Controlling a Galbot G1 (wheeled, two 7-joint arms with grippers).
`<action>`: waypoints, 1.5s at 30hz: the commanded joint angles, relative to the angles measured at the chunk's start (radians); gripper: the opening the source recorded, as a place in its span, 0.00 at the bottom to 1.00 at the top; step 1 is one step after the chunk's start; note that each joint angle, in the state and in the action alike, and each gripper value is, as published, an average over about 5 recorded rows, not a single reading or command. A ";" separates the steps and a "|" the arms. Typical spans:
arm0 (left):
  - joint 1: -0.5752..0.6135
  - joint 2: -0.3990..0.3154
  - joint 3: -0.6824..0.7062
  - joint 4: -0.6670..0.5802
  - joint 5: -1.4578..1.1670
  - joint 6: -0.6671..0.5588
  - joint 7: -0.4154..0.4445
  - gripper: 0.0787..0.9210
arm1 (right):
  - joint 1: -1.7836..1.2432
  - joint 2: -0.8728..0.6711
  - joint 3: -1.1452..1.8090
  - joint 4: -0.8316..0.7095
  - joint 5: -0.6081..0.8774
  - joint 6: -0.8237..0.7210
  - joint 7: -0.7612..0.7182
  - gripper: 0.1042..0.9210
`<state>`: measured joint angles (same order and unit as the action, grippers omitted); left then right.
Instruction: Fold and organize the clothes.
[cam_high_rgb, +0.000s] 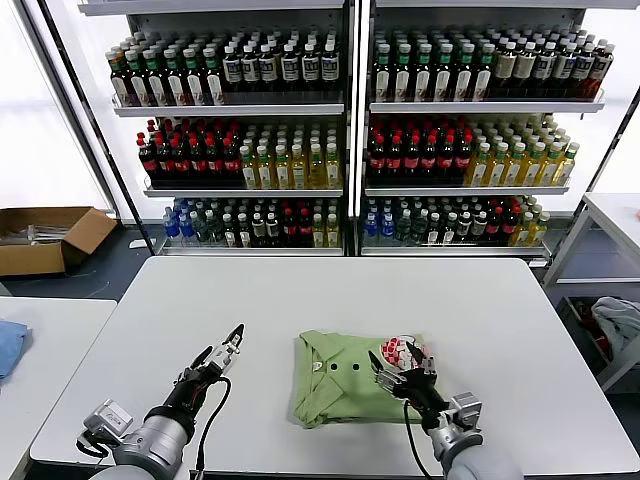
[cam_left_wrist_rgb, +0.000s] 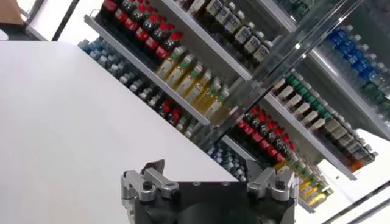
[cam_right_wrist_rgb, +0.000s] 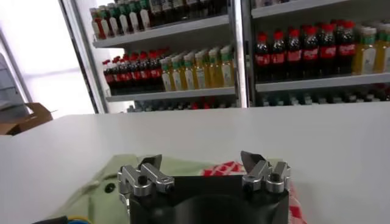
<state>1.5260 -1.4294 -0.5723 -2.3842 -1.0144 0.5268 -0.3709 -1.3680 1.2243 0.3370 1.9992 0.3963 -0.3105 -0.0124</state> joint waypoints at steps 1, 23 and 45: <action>0.015 0.004 -0.020 -0.001 -0.003 0.000 0.007 0.88 | 0.104 0.075 -0.125 -0.153 -0.156 -0.091 0.072 0.88; -0.002 -0.001 -0.005 0.018 -0.001 -0.001 0.015 0.88 | 0.060 0.004 0.007 -0.082 -0.134 -0.100 0.064 0.88; 0.016 0.036 -0.105 0.036 0.152 -0.004 0.213 0.88 | -0.020 -0.034 0.334 0.134 0.032 0.022 -0.038 0.88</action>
<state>1.5425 -1.4115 -0.6230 -2.3664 -0.9884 0.5274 -0.3077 -1.3249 1.2235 0.4414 2.0052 0.3428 -0.3782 0.0300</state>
